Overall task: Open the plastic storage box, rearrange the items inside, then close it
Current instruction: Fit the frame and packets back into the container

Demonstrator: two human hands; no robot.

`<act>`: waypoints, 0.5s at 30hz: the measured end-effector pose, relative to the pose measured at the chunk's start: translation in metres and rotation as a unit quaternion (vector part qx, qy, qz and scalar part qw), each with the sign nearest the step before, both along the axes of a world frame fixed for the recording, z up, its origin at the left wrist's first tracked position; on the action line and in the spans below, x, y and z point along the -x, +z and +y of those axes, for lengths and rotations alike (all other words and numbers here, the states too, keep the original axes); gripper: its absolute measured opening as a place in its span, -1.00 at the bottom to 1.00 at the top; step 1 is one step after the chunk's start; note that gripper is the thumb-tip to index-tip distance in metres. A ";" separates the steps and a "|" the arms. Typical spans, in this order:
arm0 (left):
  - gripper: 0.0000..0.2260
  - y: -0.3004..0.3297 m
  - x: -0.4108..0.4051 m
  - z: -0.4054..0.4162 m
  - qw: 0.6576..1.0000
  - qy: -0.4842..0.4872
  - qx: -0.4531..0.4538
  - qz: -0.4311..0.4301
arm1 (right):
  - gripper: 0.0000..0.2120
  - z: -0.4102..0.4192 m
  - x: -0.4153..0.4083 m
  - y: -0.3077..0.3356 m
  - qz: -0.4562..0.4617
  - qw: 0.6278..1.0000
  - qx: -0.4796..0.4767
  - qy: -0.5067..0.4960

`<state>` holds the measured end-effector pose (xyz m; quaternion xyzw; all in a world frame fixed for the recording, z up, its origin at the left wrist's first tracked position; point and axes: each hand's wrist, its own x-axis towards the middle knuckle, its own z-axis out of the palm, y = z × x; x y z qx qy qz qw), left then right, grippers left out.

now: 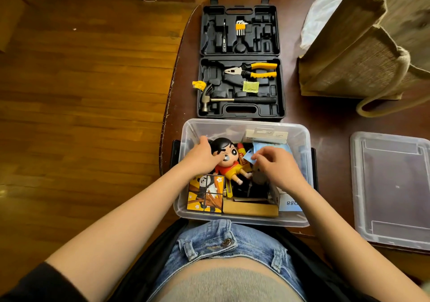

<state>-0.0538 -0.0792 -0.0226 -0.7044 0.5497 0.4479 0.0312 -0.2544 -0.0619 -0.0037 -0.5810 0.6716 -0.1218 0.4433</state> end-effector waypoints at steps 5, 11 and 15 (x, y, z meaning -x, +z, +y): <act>-0.43 -0.020 0.012 -0.008 0.980 0.105 -0.036 0.165 | -0.87 0.001 0.021 -0.002 0.061 0.997 0.033 -0.019; -0.48 -0.011 0.019 -0.004 0.985 0.098 0.077 0.119 | -0.86 0.005 0.019 0.005 -0.010 0.999 0.027 -0.029; -0.42 0.025 0.006 0.002 0.967 0.046 0.232 0.096 | -0.85 -0.002 0.012 0.010 -0.053 0.998 0.030 -0.028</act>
